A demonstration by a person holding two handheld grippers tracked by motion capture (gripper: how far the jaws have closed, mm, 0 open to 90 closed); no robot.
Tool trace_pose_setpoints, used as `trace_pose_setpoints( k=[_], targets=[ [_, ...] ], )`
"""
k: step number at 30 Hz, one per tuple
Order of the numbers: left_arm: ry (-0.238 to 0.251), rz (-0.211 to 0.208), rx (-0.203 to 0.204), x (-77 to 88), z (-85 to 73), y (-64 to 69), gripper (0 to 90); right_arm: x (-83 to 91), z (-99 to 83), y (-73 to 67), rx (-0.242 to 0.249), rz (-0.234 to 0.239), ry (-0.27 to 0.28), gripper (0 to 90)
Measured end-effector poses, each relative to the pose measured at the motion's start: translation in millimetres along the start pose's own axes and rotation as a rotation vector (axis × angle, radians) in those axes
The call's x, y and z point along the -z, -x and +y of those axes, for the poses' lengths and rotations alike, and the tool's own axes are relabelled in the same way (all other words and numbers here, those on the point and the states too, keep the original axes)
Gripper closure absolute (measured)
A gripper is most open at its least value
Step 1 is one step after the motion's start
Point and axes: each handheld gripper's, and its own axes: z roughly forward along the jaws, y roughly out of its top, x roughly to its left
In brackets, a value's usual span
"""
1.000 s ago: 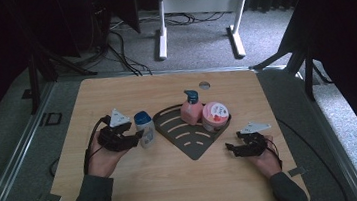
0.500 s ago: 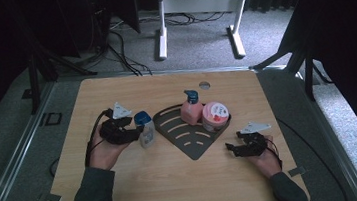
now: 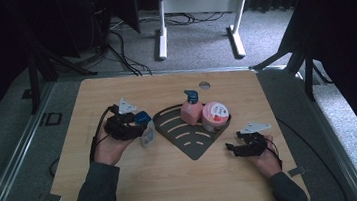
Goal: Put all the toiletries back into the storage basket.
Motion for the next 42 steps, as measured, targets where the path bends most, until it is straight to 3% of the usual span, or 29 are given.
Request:
trace_pose_setpoints(
  k=[6,11,21,42],
  targets=[
    [-0.010,-0.011,-0.006,-5.0,6.2,0.4,49.4,0.0,0.0,0.0,0.001,0.001,-0.001,28.7],
    [-0.060,-0.017,-0.021,-10.1,10.2,0.9,46.9,0.0,0.0,0.0,0.000,0.001,-0.001,28.7],
    [-0.091,-0.016,-0.025,-16.6,14.8,-1.1,47.4,0.0,0.0,0.1,0.002,0.000,0.000,28.7],
    [-0.145,-0.060,-0.019,-27.8,23.2,-7.1,47.0,0.0,0.0,0.0,0.001,0.002,-0.001,28.5]
  ],
)
